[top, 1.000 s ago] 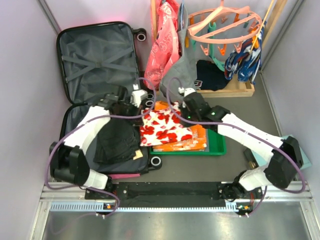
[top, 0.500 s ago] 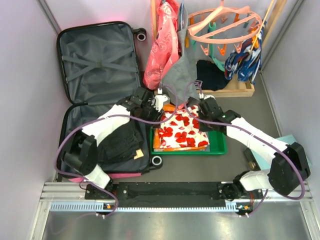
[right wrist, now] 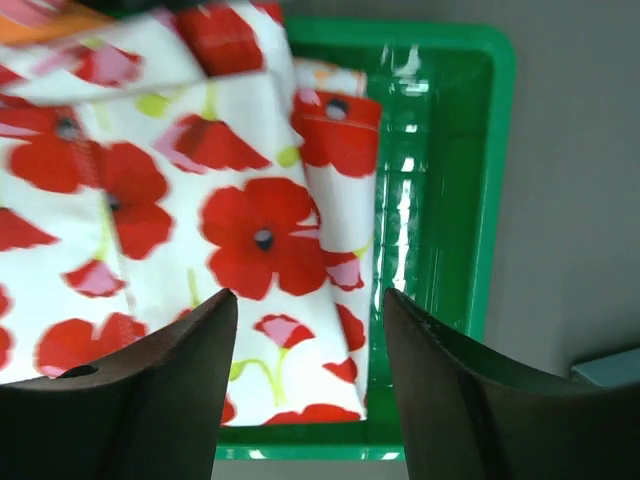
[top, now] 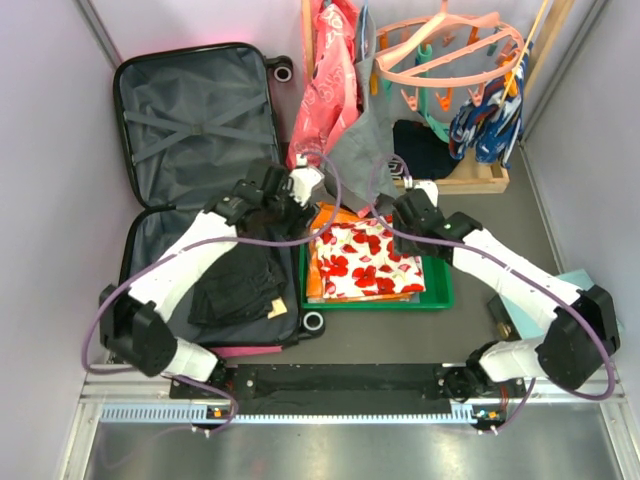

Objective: Open, take out, and arrange the luggage

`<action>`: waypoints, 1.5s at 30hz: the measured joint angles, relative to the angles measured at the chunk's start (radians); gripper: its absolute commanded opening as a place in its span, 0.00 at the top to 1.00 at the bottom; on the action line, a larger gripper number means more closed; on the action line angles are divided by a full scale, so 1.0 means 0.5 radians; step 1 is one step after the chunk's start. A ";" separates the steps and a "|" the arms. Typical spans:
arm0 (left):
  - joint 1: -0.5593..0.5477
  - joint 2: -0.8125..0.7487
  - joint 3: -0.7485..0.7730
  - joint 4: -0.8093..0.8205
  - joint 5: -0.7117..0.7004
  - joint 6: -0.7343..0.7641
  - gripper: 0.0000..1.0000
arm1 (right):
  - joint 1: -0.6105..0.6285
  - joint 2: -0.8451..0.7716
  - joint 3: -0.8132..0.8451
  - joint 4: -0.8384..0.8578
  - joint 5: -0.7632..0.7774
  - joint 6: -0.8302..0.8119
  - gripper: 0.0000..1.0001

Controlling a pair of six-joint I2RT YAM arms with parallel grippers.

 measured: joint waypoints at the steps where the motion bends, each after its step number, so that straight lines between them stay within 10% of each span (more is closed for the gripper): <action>1: 0.024 -0.056 0.002 -0.017 -0.043 0.001 0.20 | 0.062 0.000 0.052 -0.021 0.062 0.017 0.40; 12: 0.917 -0.273 -0.269 -0.208 -0.055 0.014 0.19 | 0.915 0.749 1.064 0.244 0.060 0.093 0.38; 31: 1.891 0.127 -0.687 -0.109 0.135 0.143 0.16 | 1.041 2.135 2.292 -0.016 -0.199 0.220 0.29; 41: 1.899 0.373 -0.629 -0.224 0.453 0.312 0.19 | 0.970 2.232 2.303 0.002 -0.556 0.249 0.80; 45: 1.903 0.456 -0.552 -0.285 0.561 0.369 0.56 | 0.938 2.231 2.311 0.084 -0.682 0.251 0.98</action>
